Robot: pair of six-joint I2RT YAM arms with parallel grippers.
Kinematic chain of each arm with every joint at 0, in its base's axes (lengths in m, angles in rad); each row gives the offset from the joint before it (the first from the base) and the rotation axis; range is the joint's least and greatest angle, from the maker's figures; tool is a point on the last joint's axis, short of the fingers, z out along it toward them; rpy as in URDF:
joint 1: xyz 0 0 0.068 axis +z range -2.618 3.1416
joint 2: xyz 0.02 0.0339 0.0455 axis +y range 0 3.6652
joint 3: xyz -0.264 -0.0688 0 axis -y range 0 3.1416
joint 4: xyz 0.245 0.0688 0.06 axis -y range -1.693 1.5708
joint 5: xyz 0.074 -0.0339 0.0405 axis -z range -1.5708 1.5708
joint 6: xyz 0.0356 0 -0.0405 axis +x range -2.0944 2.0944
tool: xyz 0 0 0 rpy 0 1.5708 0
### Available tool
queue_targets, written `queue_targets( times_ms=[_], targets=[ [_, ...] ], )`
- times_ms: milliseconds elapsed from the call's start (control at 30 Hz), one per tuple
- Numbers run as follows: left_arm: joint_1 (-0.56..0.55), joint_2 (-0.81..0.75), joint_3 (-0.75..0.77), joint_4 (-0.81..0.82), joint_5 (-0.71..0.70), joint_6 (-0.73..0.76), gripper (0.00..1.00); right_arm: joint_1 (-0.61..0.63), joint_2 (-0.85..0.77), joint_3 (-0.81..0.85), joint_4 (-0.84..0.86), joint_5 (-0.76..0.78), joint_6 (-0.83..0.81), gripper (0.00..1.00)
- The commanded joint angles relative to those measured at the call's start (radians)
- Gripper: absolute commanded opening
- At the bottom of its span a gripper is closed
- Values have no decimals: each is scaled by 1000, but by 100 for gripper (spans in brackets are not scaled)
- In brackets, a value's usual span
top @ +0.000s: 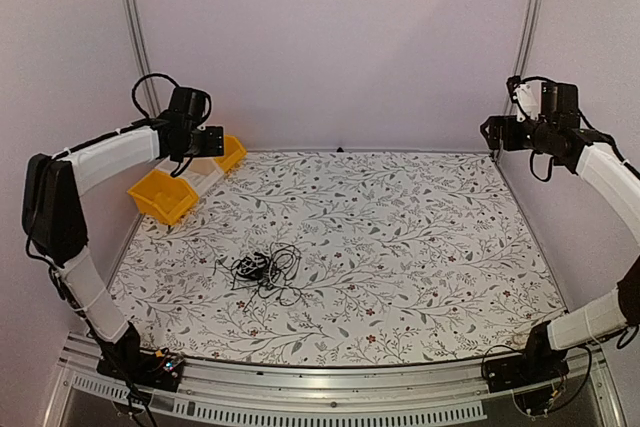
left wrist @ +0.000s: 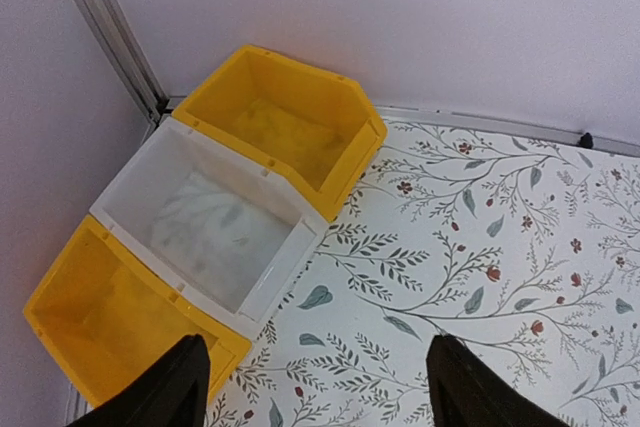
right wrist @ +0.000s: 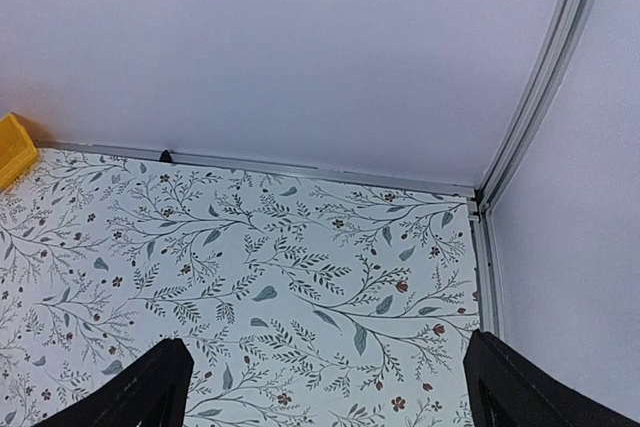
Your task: Untangle the cables
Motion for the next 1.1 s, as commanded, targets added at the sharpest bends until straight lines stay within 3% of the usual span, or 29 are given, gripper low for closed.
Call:
queue_targets(
  times_ms=[0, 100, 367, 567, 767, 1067],
  targets=[
    [78, 95, 68, 69, 74, 21, 77, -36, 41, -21, 30, -71, -7, 99],
    [112, 156, 103, 90, 94, 30, 76, -45, 87, -10, 21, -206, -78, 99],
    [156, 283, 203, 135, 145, 55, 78, 63, 317, 104, 6, -319, -154, 97],
    [164, 407, 325, 157, 102, 51, 83, 121, 462, 188, -50, -371, -183, 96],
    [177, 556, 461, 139, 126, 13, 83, 139, 515, 236, -136, -398, -213, 94],
    [182, 642, 449, 147, 160, -19, 83, 145, 481, 191, -146, -397, -211, 95]
  ],
)
